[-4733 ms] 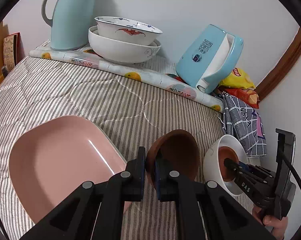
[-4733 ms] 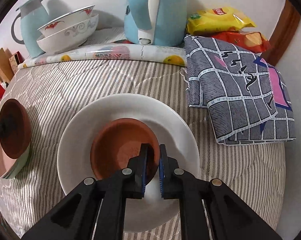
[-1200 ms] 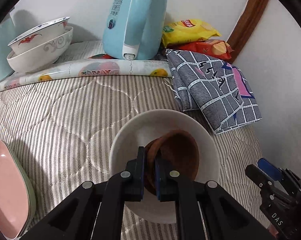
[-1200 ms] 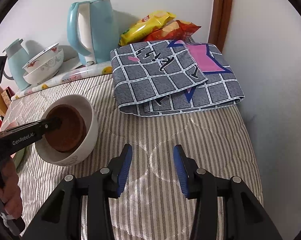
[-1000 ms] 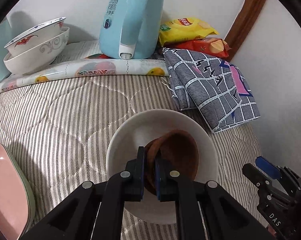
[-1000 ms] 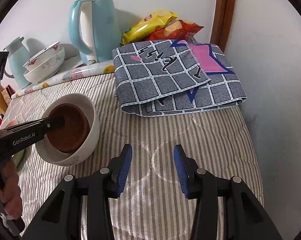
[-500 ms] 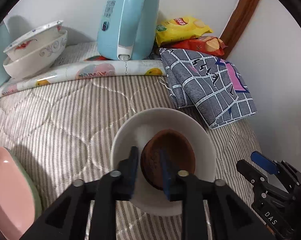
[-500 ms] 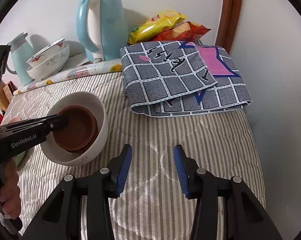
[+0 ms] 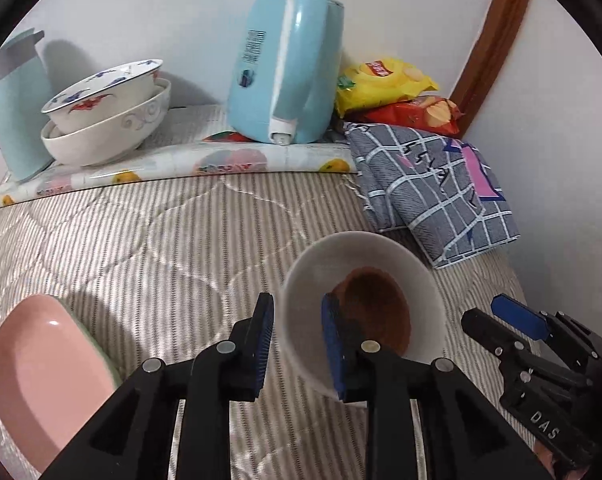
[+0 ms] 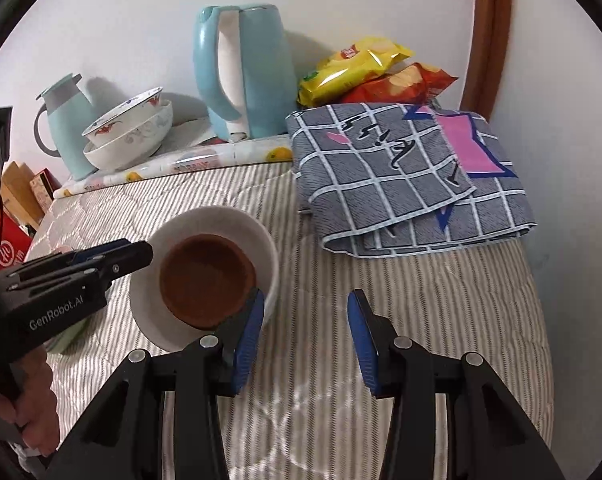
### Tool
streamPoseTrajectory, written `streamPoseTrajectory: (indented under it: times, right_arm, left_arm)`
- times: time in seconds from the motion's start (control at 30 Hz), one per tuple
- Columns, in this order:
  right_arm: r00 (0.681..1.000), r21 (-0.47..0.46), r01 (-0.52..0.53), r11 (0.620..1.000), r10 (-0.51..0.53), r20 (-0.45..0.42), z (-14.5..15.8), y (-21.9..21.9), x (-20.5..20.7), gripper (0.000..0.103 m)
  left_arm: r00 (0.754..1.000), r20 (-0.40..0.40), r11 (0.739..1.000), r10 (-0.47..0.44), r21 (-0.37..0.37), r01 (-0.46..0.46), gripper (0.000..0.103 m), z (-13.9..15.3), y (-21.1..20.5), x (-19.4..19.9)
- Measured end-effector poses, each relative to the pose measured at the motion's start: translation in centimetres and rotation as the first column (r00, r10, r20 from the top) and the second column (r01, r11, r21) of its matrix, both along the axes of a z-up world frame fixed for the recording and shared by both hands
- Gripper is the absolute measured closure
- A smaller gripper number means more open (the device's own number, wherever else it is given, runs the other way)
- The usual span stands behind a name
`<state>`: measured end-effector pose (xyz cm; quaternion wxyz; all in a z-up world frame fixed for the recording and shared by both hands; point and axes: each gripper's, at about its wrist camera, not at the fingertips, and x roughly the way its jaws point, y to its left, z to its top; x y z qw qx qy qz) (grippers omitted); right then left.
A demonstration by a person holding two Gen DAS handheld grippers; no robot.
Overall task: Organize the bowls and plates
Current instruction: 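Close the left tool on the rim of the white bowl, then lift the white bowl with the left tool and carry it toward the plate stack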
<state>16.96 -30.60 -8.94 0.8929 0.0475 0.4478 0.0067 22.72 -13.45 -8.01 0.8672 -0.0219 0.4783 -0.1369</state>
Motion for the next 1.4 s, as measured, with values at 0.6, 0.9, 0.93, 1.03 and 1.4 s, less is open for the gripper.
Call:
streamPoseTrajectory:
  times: [0.6, 0.9, 0.93, 1.03, 1.4]
  right_arm:
    - [0.996, -0.05, -0.014, 0.999, 0.01, -0.083, -2.6, 2.1, 2.5, 0.072]
    - [0.994, -0.057, -0.012, 0.998, 0.006, -0.105, -3.6, 2.4, 3.6, 0.073]
    - [0.995, -0.063, -0.01, 0.998, 0.004, -0.102, -3.6, 2.4, 3.6, 0.073]
    - [0.993, -0.07, -0.006, 0.998, -0.003, -0.121, -3.7, 2.4, 4.1, 0.072]
    - [0.987, -0.046, -0.012, 0.999, 0.005, -0.16, -4.6, 2.6, 5.2, 0.072]
  left_arm:
    - [0.998, -0.056, 1.0, 0.014, 0.023, -0.013, 0.079, -2.0, 0.6, 1.1]
    - [0.997, -0.081, 0.999, 0.008, 0.043, -0.005, 0.075, -3.2, 0.1, 1.8]
    - [0.997, -0.082, 0.999, 0.008, 0.038, -0.005, 0.074, -3.4, 0.1, 1.8]
    - [0.997, -0.083, 0.999, 0.007, 0.039, -0.003, 0.074, -3.6, 0.0, 2.0]
    - [0.996, -0.082, 1.0, 0.023, 0.002, -0.023, 0.074, -4.6, 0.3, 2.6]
